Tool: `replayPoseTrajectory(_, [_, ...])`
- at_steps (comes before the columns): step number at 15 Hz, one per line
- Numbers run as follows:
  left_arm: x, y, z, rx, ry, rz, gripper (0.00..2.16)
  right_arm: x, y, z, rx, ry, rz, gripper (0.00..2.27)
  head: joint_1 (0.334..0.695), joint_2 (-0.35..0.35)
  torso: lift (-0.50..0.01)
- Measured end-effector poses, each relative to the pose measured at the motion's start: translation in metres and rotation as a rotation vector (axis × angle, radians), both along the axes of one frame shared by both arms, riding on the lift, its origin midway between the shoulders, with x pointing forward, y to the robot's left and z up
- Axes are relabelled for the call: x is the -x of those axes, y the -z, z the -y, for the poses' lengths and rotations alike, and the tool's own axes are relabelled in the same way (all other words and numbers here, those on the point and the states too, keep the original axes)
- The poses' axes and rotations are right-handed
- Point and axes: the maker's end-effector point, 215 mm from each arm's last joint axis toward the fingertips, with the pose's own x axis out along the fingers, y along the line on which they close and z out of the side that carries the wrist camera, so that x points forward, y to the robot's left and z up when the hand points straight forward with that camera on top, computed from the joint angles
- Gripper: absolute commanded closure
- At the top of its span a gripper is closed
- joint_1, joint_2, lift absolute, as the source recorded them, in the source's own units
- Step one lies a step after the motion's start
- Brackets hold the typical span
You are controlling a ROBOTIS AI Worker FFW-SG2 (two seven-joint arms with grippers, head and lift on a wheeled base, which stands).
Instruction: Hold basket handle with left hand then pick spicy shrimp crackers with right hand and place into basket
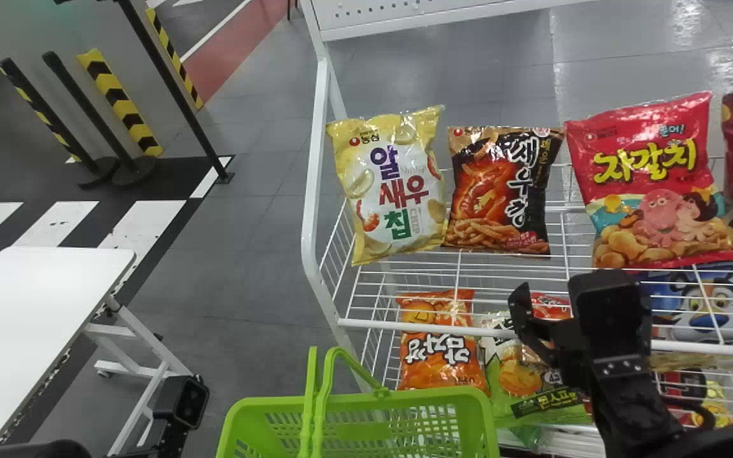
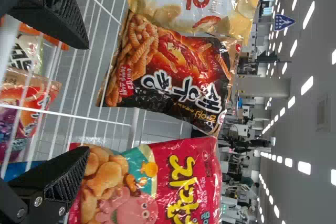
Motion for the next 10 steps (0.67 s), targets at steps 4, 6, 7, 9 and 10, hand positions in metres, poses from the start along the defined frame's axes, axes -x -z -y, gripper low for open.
replayPoseTrajectory(4, [0.000, 0.001, 0.000, -0.004, -0.001, -0.001, 2.13, -0.038, -0.013, -0.007, 0.061, -0.011, 0.028, 0.12, 0.695, 0.340, -0.007])
replayPoseTrajectory(6, [0.000, 0.002, 0.000, -0.004, -0.002, -0.002, 2.13, -0.050, -0.015, -0.014, 0.076, -0.025, 0.035, 0.12, 0.695, 0.344, -0.007])
replayPoseTrajectory(7, [0.000, 0.002, 0.001, -0.005, -0.003, -0.003, 2.13, -0.056, -0.015, -0.017, 0.075, -0.031, 0.035, 0.12, 0.695, 0.345, -0.007])
replayPoseTrajectory(9, [0.000, 0.004, 0.001, -0.007, -0.006, -0.004, 2.13, -0.068, -0.020, -0.022, 0.055, -0.040, 0.038, 0.12, 0.695, 0.345, -0.007])
replayPoseTrajectory(10, [0.000, 0.005, 0.001, -0.009, -0.007, -0.005, 2.13, -0.074, -0.025, -0.025, 0.036, -0.045, 0.046, 0.12, 0.695, 0.345, -0.007])
